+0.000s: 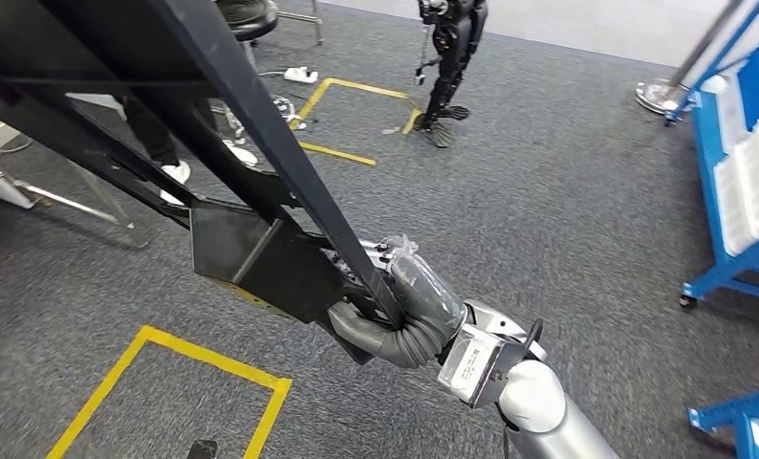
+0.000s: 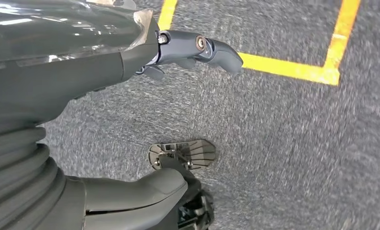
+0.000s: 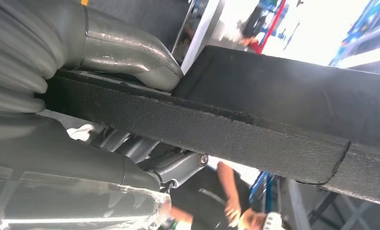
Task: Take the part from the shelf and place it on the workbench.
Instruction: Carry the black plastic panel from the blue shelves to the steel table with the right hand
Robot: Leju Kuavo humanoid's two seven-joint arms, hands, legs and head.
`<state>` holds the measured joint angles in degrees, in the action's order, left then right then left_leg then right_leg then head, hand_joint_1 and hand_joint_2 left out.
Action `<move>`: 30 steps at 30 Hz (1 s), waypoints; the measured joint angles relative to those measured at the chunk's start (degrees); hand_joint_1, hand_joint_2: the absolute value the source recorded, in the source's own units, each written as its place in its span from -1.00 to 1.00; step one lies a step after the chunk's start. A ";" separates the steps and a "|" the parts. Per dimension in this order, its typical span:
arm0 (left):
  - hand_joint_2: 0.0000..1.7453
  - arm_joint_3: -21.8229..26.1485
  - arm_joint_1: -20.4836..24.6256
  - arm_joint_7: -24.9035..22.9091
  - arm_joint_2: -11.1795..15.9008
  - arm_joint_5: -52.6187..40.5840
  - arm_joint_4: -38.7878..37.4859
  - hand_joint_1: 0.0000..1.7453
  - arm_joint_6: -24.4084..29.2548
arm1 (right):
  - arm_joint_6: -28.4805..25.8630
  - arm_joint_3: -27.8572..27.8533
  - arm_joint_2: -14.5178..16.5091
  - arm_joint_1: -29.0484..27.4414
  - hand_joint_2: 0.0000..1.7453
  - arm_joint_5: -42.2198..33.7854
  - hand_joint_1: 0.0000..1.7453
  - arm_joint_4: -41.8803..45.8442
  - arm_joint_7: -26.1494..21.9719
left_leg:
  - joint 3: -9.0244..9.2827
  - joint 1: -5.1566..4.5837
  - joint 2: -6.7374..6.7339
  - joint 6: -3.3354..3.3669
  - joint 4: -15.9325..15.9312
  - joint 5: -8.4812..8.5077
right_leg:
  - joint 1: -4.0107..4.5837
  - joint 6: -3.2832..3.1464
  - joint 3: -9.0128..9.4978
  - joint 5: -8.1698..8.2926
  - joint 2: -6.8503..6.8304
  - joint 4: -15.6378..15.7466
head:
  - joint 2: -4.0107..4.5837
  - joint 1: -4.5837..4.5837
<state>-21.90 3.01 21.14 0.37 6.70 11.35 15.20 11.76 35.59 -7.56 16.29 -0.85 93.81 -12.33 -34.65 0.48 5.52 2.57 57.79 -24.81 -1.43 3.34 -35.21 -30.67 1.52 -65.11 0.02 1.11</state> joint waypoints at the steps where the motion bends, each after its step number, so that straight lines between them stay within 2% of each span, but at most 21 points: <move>1: 1.00 0.00 0.01 0.00 0.00 0.01 0.01 -1.00 0.01 | 0.01 -0.01 0.00 0.00 1.00 0.01 1.00 0.01 -0.01 | -0.11 0.01 0.79 -0.36 0.27 -0.14 | -0.17 0.13 1.54 1.34 0.84 3.38 | 0.00 0.01; 3: 1.00 0.00 -0.08 0.01 0.02 0.01 0.01 -1.00 0.01 | 0.03 -0.01 0.00 0.01 1.00 0.01 1.00 0.02 -0.02 | -0.53 0.01 1.92 -1.19 0.50 -0.16 | -0.07 -0.59 2.89 2.33 1.61 6.14 | 0.00 0.02; 5: 1.00 0.00 -0.33 0.03 0.08 0.03 -0.02 -1.00 0.06 | 0.10 -0.01 0.13 0.15 1.00 0.01 1.00 0.06 -0.03 | -0.88 0.14 2.41 -1.89 0.32 0.05 | 0.11 -1.60 2.97 2.62 0.60 6.23 | 0.00 0.00; 7: 1.00 0.00 -0.46 0.09 0.09 0.18 -0.03 -1.00 0.31 | 0.30 0.03 0.36 0.43 1.00 0.02 1.00 0.13 -0.07 | -1.66 -0.02 -0.16 -2.37 1.69 -0.89 | -0.08 -2.40 3.03 2.79 -0.52 6.43 | 0.00 -0.22; 9: 1.00 -0.01 -0.25 0.16 -0.06 0.32 0.01 -1.00 0.64 | 0.57 0.07 0.45 0.62 1.00 0.03 1.00 0.16 -0.14 | -4.21 -0.12 -3.78 -2.70 6.80 -3.77 | 0.06 -3.20 3.12 2.73 -1.91 6.52 | 0.00 -0.48; 11: 1.00 -0.02 -0.07 0.20 -0.27 0.36 0.06 -1.00 0.82 | 0.80 0.12 0.37 0.65 1.00 0.07 1.00 0.15 -0.18 | -7.60 0.09 -4.95 -2.88 13.24 -6.49 | 0.46 -3.69 3.11 2.58 -3.54 6.52 | 0.00 -0.52; 12: 1.00 -0.02 -0.09 0.21 -0.36 0.33 0.07 -1.00 0.85 | 0.88 0.16 0.33 0.64 1.00 0.09 1.00 0.14 -0.17 | -8.47 0.12 -5.15 -2.88 14.81 -6.71 | 0.61 -3.80 3.11 2.49 -4.33 6.52 | 0.00 -0.52; 13: 1.00 -0.02 -0.15 0.21 -0.40 0.27 0.07 -1.00 0.86 | 0.90 0.19 0.32 0.64 1.00 0.10 1.00 0.14 -0.17 | -8.28 0.12 -5.35 -2.81 14.43 -5.94 | 0.72 -3.89 3.15 2.41 -5.05 6.51 | 0.00 -0.53; 14: 1.00 -0.02 -0.20 0.21 -0.41 0.16 0.07 -1.00 0.87 | 0.89 0.20 0.33 0.64 1.00 0.09 1.00 0.15 -0.17 | -6.93 0.09 -5.78 -2.63 11.97 -4.32 | 0.79 -3.91 3.25 2.31 -5.74 6.51 | 0.00 -0.53; 16: 1.00 -0.02 -0.13 0.22 -0.41 -0.05 0.08 -1.00 0.87 | 0.85 0.19 0.32 0.64 1.00 0.04 1.00 0.15 -0.19 | -2.88 -0.34 -8.52 -1.99 4.78 -1.40 | 1.14 -3.74 3.55 2.03 -6.92 6.50 | 0.00 -0.51; 18: 1.00 -0.02 0.04 0.24 -0.41 -0.13 0.18 -1.00 0.86 | 0.83 0.18 0.22 0.61 1.00 -0.07 1.00 0.15 -0.29 | -0.93 -1.03 -10.46 -1.40 1.07 -0.64 | 1.48 -3.32 3.78 1.76 -8.01 6.53 | 0.00 -0.47; 20: 1.00 -0.02 0.05 0.25 -0.39 -0.15 0.25 -1.00 0.85 | 0.85 0.19 0.18 0.66 1.00 -0.18 1.00 0.16 -0.46 | -0.97 -1.35 -9.30 -0.97 0.71 -0.62 | 1.53 -2.79 4.08 1.53 -9.22 6.68 | 0.00 -0.46; 21: 1.00 -0.02 -0.04 0.25 -0.40 -0.15 0.26 -1.00 0.82 | 0.86 0.20 0.19 0.79 1.00 -0.23 1.00 0.16 -0.55 | -0.75 -1.24 -8.53 -0.70 0.38 -0.43 | 1.46 -2.52 4.16 1.24 -8.92 6.48 | 0.00 -0.45; 23: 1.00 -0.01 0.04 0.23 -0.38 -0.15 0.29 -1.00 0.78 | 0.90 0.21 0.17 1.03 1.00 -0.34 1.00 0.15 -0.80 | -0.19 -0.71 -6.99 -0.02 -0.34 0.08 | 1.25 -2.40 3.01 -0.48 -5.85 3.37 | 0.00 -0.39; 24: 1.00 -0.01 0.17 0.22 -0.37 -0.15 0.31 -1.00 0.75 | 0.92 0.22 0.03 1.08 1.00 -0.37 1.00 0.12 -0.89 | -0.08 -0.49 -6.18 0.19 -0.50 0.24 | 1.06 -2.55 1.45 -1.94 -3.79 0.05 | 0.00 -0.30; 25: 1.00 -0.01 0.31 0.22 -0.37 -0.15 0.33 -1.00 0.73 | 0.93 0.23 -0.11 1.03 1.00 -0.38 1.00 0.05 -0.96 | -0.11 -0.38 -5.26 0.34 -0.53 0.32 | 0.96 -2.68 -0.56 -3.52 -2.46 -4.02 | 0.00 -0.22; 26: 1.00 -0.01 0.36 0.22 -0.41 -0.15 0.34 -1.00 0.70 | 0.93 0.23 -0.28 0.98 1.00 -0.38 1.00 -0.05 -0.97 | -0.16 -0.33 -4.29 0.36 -0.52 0.33 | 0.86 -2.62 -2.49 -4.72 -1.88 -7.67 | 0.00 -0.14; 27: 1.00 -0.02 0.29 0.22 -0.46 -0.15 0.34 -1.00 0.68 | 0.94 0.25 -0.41 0.93 1.00 -0.36 1.00 -0.15 -0.96 | -0.17 -0.29 -3.34 0.35 -0.50 0.33 | 0.74 -2.31 -3.74 -5.14 -1.70 -9.74 | 0.00 -0.12; 28: 1.00 -0.02 0.20 0.22 -0.50 -0.15 0.34 -1.00 0.67 | 0.94 0.25 -0.48 0.90 1.00 -0.37 1.00 -0.23 -0.95 | -0.15 -0.22 -2.39 0.30 -0.45 0.33 | 0.58 -1.76 -3.92 -4.57 -1.63 -9.57 | 0.00 -0.12; 29: 1.00 -0.02 0.13 0.22 -0.52 -0.15 0.34 -1.00 0.67 | 0.94 0.25 -0.51 0.93 1.00 -0.39 1.00 -0.26 -0.95 | -0.11 -0.09 -1.44 0.16 -0.34 0.29 | 0.38 -1.02 -2.92 -3.05 -1.46 -6.95 | 0.00 -0.12; 30: 1.00 -0.02 0.11 0.21 -0.52 -0.15 0.34 -1.00 0.67 | 0.95 0.25 -0.52 0.98 1.00 -0.43 1.00 -0.26 -0.96 | -0.12 0.05 -0.50 -0.09 -0.14 0.21 | 0.05 -0.21 -1.09 -1.05 -0.72 -2.74 | 0.00 -0.12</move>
<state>-21.92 3.12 21.35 -0.15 6.56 11.70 15.87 12.70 35.84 -8.08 17.27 -1.28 93.55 -13.29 -34.77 0.53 5.01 2.48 57.65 -24.60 -1.37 3.13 -36.30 -31.72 0.80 -67.85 0.02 0.99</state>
